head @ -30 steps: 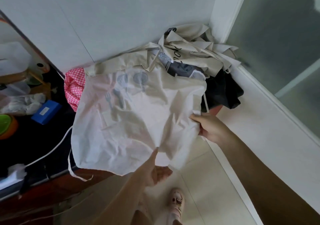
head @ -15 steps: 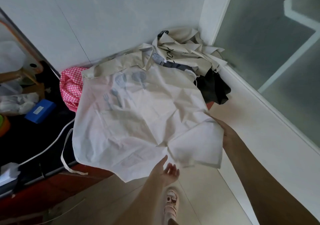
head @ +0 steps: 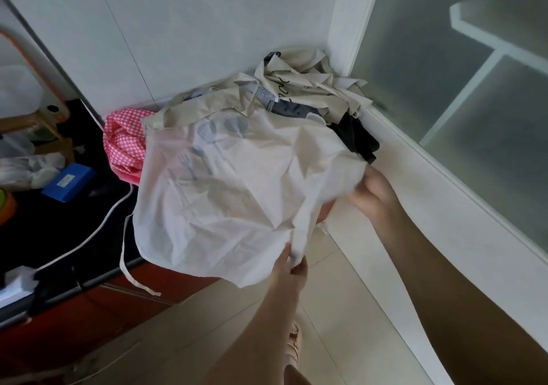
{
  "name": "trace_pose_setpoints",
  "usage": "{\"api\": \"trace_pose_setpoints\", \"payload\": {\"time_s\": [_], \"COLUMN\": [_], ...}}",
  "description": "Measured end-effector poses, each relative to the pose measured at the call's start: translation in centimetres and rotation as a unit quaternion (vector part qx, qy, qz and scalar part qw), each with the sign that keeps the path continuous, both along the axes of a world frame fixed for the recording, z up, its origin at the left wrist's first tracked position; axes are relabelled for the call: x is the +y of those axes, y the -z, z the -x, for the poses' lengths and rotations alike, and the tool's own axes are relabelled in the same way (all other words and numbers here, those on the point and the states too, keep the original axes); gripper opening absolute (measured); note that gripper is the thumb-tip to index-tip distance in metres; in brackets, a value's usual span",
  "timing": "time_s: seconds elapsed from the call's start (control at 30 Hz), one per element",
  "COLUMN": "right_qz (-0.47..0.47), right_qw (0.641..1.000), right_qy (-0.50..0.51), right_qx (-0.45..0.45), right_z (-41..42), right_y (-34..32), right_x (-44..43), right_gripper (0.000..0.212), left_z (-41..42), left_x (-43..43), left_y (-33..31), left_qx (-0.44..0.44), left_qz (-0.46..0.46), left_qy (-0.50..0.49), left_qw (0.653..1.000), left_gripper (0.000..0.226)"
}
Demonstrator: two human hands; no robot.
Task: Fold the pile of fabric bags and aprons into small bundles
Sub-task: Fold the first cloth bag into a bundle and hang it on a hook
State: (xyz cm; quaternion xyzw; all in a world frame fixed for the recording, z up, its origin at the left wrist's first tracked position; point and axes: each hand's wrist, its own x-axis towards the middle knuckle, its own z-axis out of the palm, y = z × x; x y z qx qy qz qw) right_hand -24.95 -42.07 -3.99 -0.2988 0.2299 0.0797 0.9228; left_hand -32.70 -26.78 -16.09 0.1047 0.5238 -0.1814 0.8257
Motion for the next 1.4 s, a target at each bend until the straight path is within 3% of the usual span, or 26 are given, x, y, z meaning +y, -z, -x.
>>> {"api": "trace_pose_setpoints", "payload": {"time_s": [0.07,0.17,0.23,0.33,0.43,0.53,0.63,0.7,0.73,0.83,0.9,1.07,1.17,1.23,1.33,1.4], "right_qz": [-0.091,0.012,0.089,0.108,0.121,-0.036,-0.075,-0.057,-0.055,-0.085,-0.100,-0.087,-0.073,-0.070,-0.061,-0.064], "right_qw": [0.994,0.997,0.986,0.976,0.966,0.962,0.953,0.971,0.981,0.994,0.995,0.993,0.991,0.990,0.986,0.981], "right_qy": [0.060,-0.011,-0.078,-0.125,-0.120,-0.056,-0.007,0.030,0.038,0.034,0.031,-0.035,-0.068,-0.085,-0.117,-0.135], "right_qx": [0.001,0.081,0.119,0.140,0.196,0.264,0.293,0.230,0.185,0.062,0.004,-0.076,-0.087,-0.089,-0.105,-0.122], "right_z": [2.0,7.3,10.8,13.1,12.5,11.4,11.1,10.9,11.0,12.2,13.2,14.6,14.9,14.7,14.3,14.4], "right_y": [2.1,6.1,8.1,9.0,8.8,9.4,9.7,10.1,10.1,9.3,8.9,8.4,7.4,6.4,5.0,4.4], "right_x": [-0.5,0.1,1.8,4.8,7.2,8.5,9.2,9.1,9.1,8.1,7.4,7.5,9.0,10.0,11.0,11.1], "right_gripper": [0.057,0.082,0.085,0.114,0.099,0.069,0.042,0.012,0.008,0.043,0.035,0.051,0.044,0.041,0.066,0.066], "left_z": [0.0,0.5,0.8,1.4,2.5,3.8,4.7,5.0,5.1,5.4,5.6,7.1,9.4,10.6,10.7,9.8], "left_x": [0.6,1.2,1.6,2.1,2.0,2.0,3.3,5.2,6.6,11.3,13.9,13.6,10.3,8.8,9.0,9.9], "left_y": [-0.6,-1.7,-2.3,-2.5,-3.0,-3.5,-3.1,-2.3,-1.6,0.0,0.0,-0.2,0.1,0.0,-0.6,-1.7], "left_qx": [0.001,0.008,0.006,0.011,-0.020,-0.085,-0.110,-0.120,-0.110,-0.063,-0.065,-0.016,-0.002,0.017,0.002,-0.023], "left_qz": [-0.011,-0.018,-0.049,-0.111,-0.127,-0.111,-0.078,-0.044,-0.021,0.075,0.089,0.081,0.134,0.164,0.182,0.154], "left_qy": [0.003,0.000,0.005,0.028,0.058,0.075,0.033,-0.004,-0.035,-0.152,-0.195,-0.069,-0.005,-0.007,-0.060,-0.080], "left_qw": [1.000,1.000,0.999,0.993,0.990,0.987,0.990,0.992,0.993,0.983,0.975,0.994,0.991,0.986,0.981,0.985], "left_gripper": [0.016,0.012,0.010,0.013,0.006,0.008,0.005,0.012,0.015,0.010,0.023,0.036,0.040,0.044,0.067,0.076]}}
